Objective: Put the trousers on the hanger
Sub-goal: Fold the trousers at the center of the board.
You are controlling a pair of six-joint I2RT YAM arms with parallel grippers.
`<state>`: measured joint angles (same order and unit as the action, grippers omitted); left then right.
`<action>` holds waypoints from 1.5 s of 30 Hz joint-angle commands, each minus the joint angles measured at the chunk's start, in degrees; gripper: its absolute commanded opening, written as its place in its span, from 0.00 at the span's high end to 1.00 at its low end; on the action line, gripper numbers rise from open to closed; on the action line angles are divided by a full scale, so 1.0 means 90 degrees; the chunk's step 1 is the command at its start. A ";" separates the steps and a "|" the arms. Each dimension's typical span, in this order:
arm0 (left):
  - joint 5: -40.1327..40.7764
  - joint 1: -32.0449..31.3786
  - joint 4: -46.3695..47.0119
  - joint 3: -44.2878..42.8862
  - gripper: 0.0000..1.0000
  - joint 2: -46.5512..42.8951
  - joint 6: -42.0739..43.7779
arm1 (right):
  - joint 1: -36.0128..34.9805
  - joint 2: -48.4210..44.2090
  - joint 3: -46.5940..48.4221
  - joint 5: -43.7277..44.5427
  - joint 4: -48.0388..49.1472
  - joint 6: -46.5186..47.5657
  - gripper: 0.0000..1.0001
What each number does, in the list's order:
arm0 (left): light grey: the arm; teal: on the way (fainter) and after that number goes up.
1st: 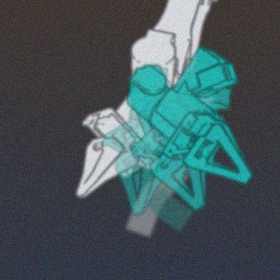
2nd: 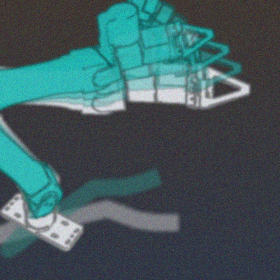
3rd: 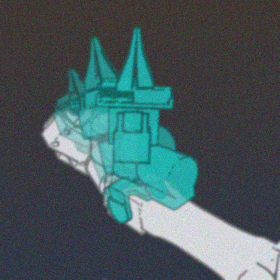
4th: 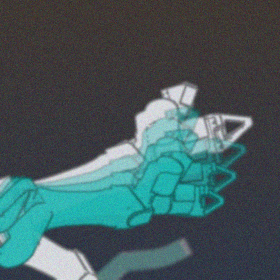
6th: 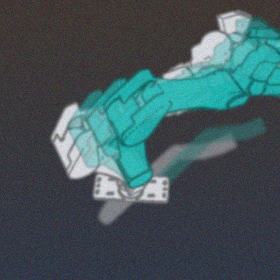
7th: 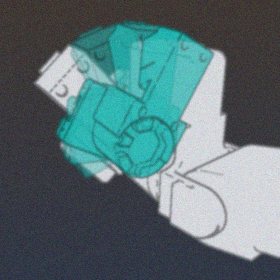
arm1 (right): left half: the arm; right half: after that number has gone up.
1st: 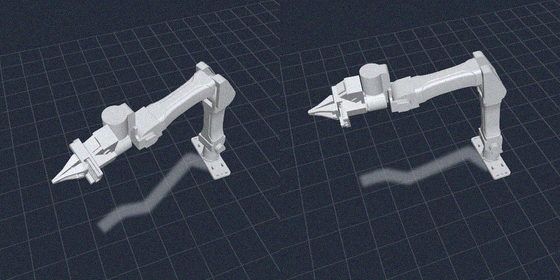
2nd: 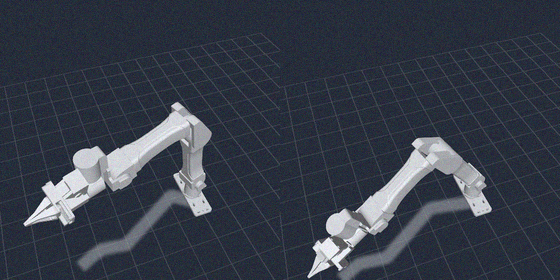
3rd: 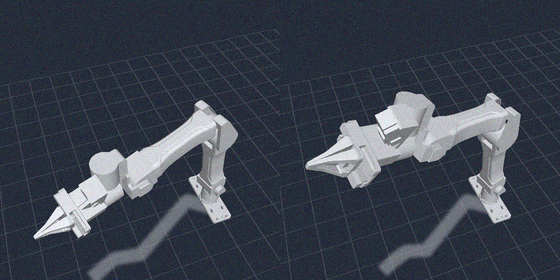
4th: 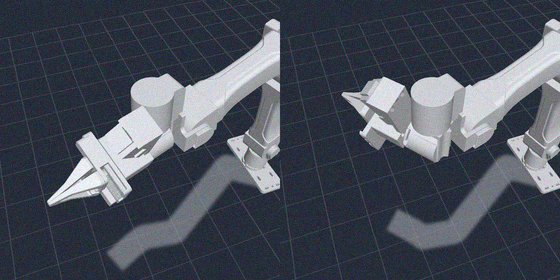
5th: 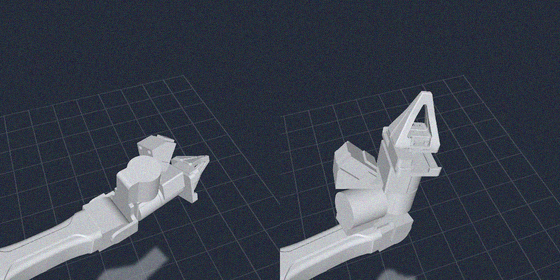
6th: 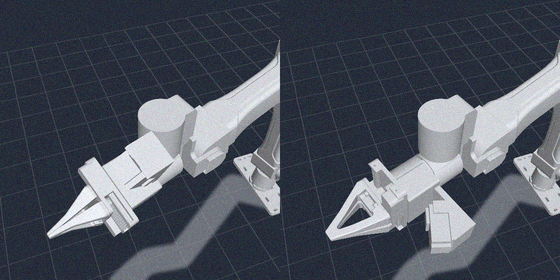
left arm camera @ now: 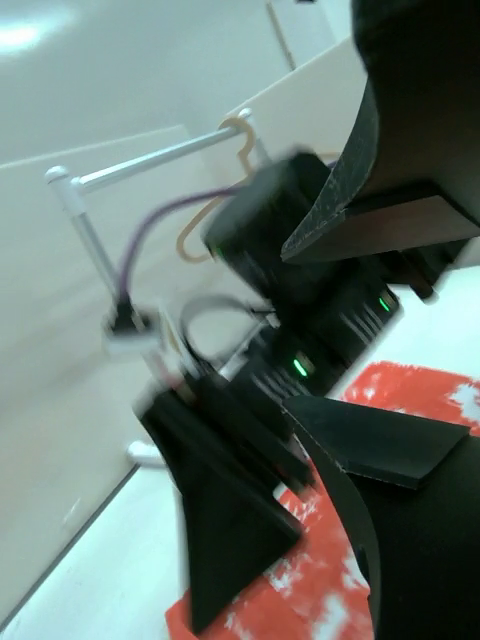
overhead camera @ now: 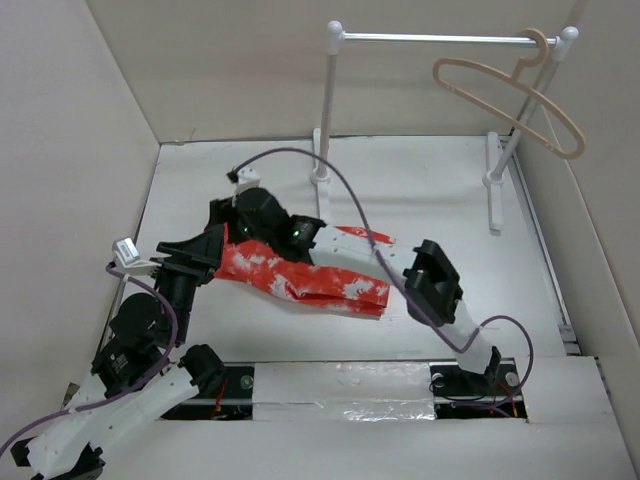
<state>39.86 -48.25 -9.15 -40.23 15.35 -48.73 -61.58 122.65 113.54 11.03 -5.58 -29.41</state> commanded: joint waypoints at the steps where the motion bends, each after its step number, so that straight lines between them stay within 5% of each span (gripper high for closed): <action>1: 0.0580 0.0019 -0.0691 -0.0014 0.47 -0.0270 -0.0219 | -0.0295 0.0113 0.0219 0.0131 -0.0053 -0.0081 0.25; 7: 0.0572 0.0019 -0.0488 0.0445 0.41 -0.0115 -0.0337 | -0.0130 -0.1837 -0.2978 0.0444 0.1001 -0.0492 0.19; 9: 0.0396 0.0019 -0.0167 0.0543 0.41 0.0332 -0.0309 | -0.0130 -0.2882 -0.3880 0.0852 0.1118 -0.0647 0.27; 10: 0.0338 0.0019 -0.0001 0.0679 0.41 0.0548 -0.0260 | -0.0130 -0.3243 -0.4339 0.1068 0.1119 -0.0764 0.34; 11: 0.0279 0.0019 0.0165 0.0748 0.40 0.0753 -0.0240 | -0.0034 -0.3972 -0.5243 0.1215 0.1080 -0.0911 0.67; 12: 0.0095 0.0019 0.0495 0.0807 0.38 0.1248 -0.0153 | 0.0054 -0.4327 -0.5706 0.1342 0.1021 -0.1173 0.87; 13: -0.0023 0.0019 0.0702 0.0866 0.38 0.1553 -0.0065 | 0.0249 -0.4669 -0.6165 0.1391 0.1002 -0.1301 1.00; 14: -0.0189 0.0019 0.0975 0.0866 0.37 0.1865 -0.0016 | 0.0386 -0.5011 -0.6982 0.1450 0.0934 -0.1448 1.00; 16: -0.0326 0.0019 0.1190 0.0691 0.35 0.2909 0.0053 | 0.0698 -0.5920 -0.7719 0.1461 0.0650 -0.1916 1.00; 19: -0.0317 0.0155 0.1241 0.0438 0.33 0.4151 -0.0247 | 0.1372 -0.6751 -0.8912 0.1168 0.0640 -0.2181 0.50; 20: -0.0636 0.0523 0.1376 0.0446 0.33 0.4366 -0.0288 | 0.1712 -0.6878 -0.9098 0.1061 0.0640 -0.2220 0.26; 22: -0.1125 0.1042 0.1815 0.0776 0.33 0.4767 -0.0260 | 0.2026 -0.7123 -0.9586 0.0729 0.0698 -0.2318 0.16; 27: -0.2989 0.3130 0.2987 0.1783 0.33 0.5305 -0.0669 | 0.3003 -0.6501 -0.9969 -0.0548 0.1821 -0.2153 0.18; 29: -0.3187 0.3445 0.3057 0.2193 0.33 0.5267 -0.0796 | 0.3277 -0.5849 -0.9784 -0.0697 0.1987 -0.2143 0.23; 33: -0.3431 0.4071 0.3251 0.3052 0.33 0.4557 -0.1255 | 0.3775 -0.4911 -0.9569 -0.1175 0.2923 -0.2016 0.71; 35: -0.3306 0.4072 0.3029 0.3326 0.34 0.4126 -0.1392 | 0.4164 -0.4587 -0.9374 -0.1360 0.3110 -0.1880 0.83; 36: -0.3180 0.4072 0.2777 0.3385 0.34 0.3689 -0.1402 | 0.4292 -0.4275 -0.9064 -0.1478 0.3024 -0.1715 0.98; 37: -0.3130 0.4072 0.2629 0.3434 0.33 0.3472 -0.1402 | 0.4410 -0.4137 -0.8886 -0.1576 0.2936 -0.1607 0.99; 40: -0.3120 0.4072 0.2228 0.3493 0.33 0.2749 -0.1266 | 0.4654 -0.4095 -0.8504 -0.1558 0.2486 -0.1303 0.88; 41: -0.3139 0.4072 0.2160 0.3493 0.33 0.2602 -0.1217 | 0.4655 -0.4222 -0.8542 -0.1490 0.2457 -0.1274 0.78; 42: -0.3197 0.4072 0.2091 0.3474 0.33 0.2369 -0.1158 | 0.4723 -0.4398 -0.8591 -0.1383 0.2302 -0.1215 0.57; 44: -0.3314 0.4072 0.2052 0.3347 0.34 0.2181 -0.0876 | 0.4723 -0.4954 -0.8650 -0.1304 0.2009 -0.1118 0.37; 45: -0.3480 0.4072 0.2139 0.3298 0.35 0.2045 -0.0788 | 0.4462 -0.5140 -0.8650 -0.1255 0.1708 -0.1011 0.34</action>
<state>10.48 -11.94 11.18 -9.23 36.16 -59.16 -19.62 81.67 34.72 -2.44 12.71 -42.19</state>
